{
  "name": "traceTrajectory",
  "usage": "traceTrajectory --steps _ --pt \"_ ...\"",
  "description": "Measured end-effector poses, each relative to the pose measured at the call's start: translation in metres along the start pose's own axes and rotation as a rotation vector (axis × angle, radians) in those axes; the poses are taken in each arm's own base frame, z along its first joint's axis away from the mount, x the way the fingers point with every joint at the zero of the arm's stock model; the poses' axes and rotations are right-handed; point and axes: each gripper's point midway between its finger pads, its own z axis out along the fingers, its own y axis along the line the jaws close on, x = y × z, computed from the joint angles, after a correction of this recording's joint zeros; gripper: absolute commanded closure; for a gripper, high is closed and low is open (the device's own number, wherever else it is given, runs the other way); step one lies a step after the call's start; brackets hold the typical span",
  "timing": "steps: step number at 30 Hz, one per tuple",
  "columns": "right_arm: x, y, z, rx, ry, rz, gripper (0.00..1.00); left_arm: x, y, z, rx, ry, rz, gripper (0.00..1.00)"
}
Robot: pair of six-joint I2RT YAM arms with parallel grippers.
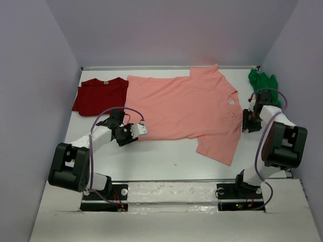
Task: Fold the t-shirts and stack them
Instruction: Flatten the tshirt out
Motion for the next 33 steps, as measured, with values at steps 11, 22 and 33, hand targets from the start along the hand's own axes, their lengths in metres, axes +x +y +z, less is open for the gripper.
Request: traceTrajectory --steps 11,22,33 --pt "0.002 0.0 0.002 -0.003 0.009 -0.002 0.59 -0.001 0.0 0.002 -0.017 0.016 0.006 0.72" --pt "0.016 0.018 -0.001 -0.116 0.065 -0.047 0.64 0.003 0.0 -0.001 -0.025 0.04 -0.009 0.75" --pt "0.019 0.024 -0.013 -0.167 0.099 -0.107 0.64 0.004 -0.003 -0.006 -0.033 0.046 -0.047 0.75"
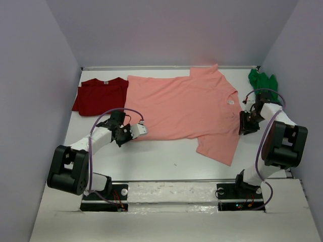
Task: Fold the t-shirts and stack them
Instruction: Flatten the tshirt out
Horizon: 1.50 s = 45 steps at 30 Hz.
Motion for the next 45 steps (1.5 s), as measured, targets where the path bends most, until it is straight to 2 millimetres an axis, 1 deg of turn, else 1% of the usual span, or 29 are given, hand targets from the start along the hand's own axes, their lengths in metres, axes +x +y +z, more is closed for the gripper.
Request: traceTrajectory --steps 3,11,15,20,25,27,30,33,37,42,45 --pt "0.001 0.003 -0.001 -0.02 0.01 -0.01 0.64 0.0 -0.001 0.0 0.001 0.001 -0.006 0.75" --pt "0.013 0.011 0.012 -0.067 0.084 -0.04 0.64 0.0 -0.001 0.0 0.001 0.001 -0.015 0.75" --pt "0.015 0.015 0.015 -0.073 0.099 -0.067 0.64 0.0 -0.001 0.0 0.0 0.002 -0.021 0.75" --pt "0.016 0.016 0.019 -0.05 0.106 -0.098 0.64 0.0 -0.001 0.0 -0.001 0.002 -0.027 0.75" --pt "0.029 0.013 0.027 -0.025 0.138 -0.113 0.64 0.0 -0.001 0.0 0.0 0.002 -0.03 0.75" --pt "0.03 0.011 0.027 -0.014 0.141 -0.115 0.64 0.0 -0.002 0.0 0.0 0.002 -0.031 0.75" --pt "0.028 0.008 0.028 0.004 0.135 -0.117 0.66 -0.001 -0.002 0.0 0.002 0.001 -0.03 0.75" --pt "0.027 0.006 0.029 0.017 0.132 -0.12 0.78 -0.001 -0.003 0.0 0.003 0.001 -0.031 0.76" --pt "0.027 0.003 0.03 0.028 0.131 -0.124 0.83 -0.003 -0.005 0.001 0.005 0.0 -0.031 0.76" --pt "0.026 0.003 0.03 0.029 0.129 -0.126 0.85 -0.005 -0.006 0.001 0.008 -0.001 -0.031 0.76" --pt "0.026 0.005 0.03 0.026 0.129 -0.13 0.8 -0.006 -0.007 0.001 0.01 -0.002 -0.031 0.76"
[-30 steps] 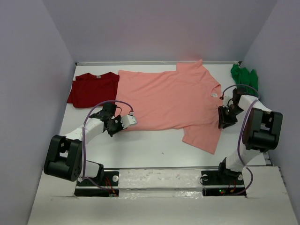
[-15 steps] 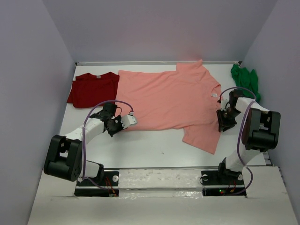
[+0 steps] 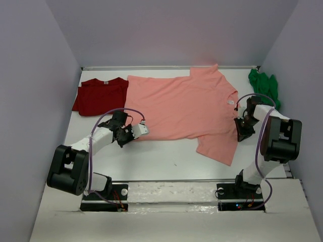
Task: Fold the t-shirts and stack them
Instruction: Flatten the tshirt out
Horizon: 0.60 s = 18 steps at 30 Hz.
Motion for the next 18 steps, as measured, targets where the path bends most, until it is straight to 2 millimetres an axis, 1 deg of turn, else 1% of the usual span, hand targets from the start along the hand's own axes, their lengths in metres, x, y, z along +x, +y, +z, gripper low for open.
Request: traceTrajectory --steps 5,11,18 --pt "0.0 0.004 0.0 -0.018 -0.001 -0.001 0.7 -0.001 0.0 0.0 0.0 0.0 -0.004 0.76" --pt "-0.001 0.007 -0.001 -0.035 -0.006 -0.001 0.69 -0.001 -0.001 0.0 0.0 0.001 -0.007 0.76" --pt "-0.004 0.014 -0.001 -0.069 -0.015 -0.007 0.71 -0.001 -0.001 0.0 0.0 0.001 -0.007 0.76"
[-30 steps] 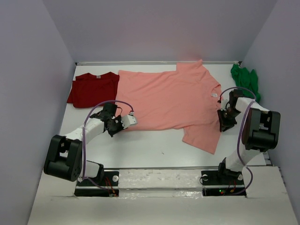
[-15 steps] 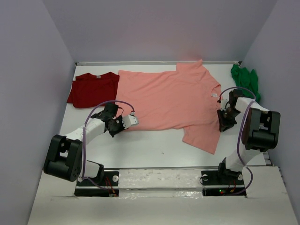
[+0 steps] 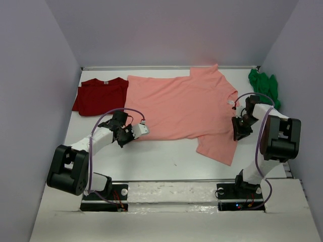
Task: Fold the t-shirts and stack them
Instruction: Flatten the tshirt out
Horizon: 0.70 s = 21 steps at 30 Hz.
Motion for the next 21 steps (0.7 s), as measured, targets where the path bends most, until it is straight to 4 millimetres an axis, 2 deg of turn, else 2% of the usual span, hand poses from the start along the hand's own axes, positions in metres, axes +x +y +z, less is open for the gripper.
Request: traceTrajectory --steps 6,9,10,13,14,21 --pt "-0.008 0.008 0.003 -0.019 0.004 -0.025 0.74 0.0 0.0 0.0 -0.001 0.0 0.0 0.76" --pt "-0.01 0.013 0.005 -0.021 0.007 -0.043 0.84 0.0 0.0 0.0 -0.001 0.001 0.0 0.76" --pt "-0.011 0.014 0.005 -0.02 0.008 -0.045 0.84 0.0 0.0 0.0 -0.001 0.001 0.0 0.76" --pt "-0.011 0.015 0.006 -0.016 0.008 -0.04 1.0 0.0 0.0 0.0 -0.003 0.003 0.001 0.76" --pt "-0.011 0.015 0.006 -0.014 0.008 -0.035 1.0 0.0 0.0 0.0 -0.002 0.003 0.001 0.77" --pt "-0.01 0.013 0.005 0.002 0.004 -0.032 1.0 0.001 0.001 0.0 -0.007 0.008 0.002 0.99"
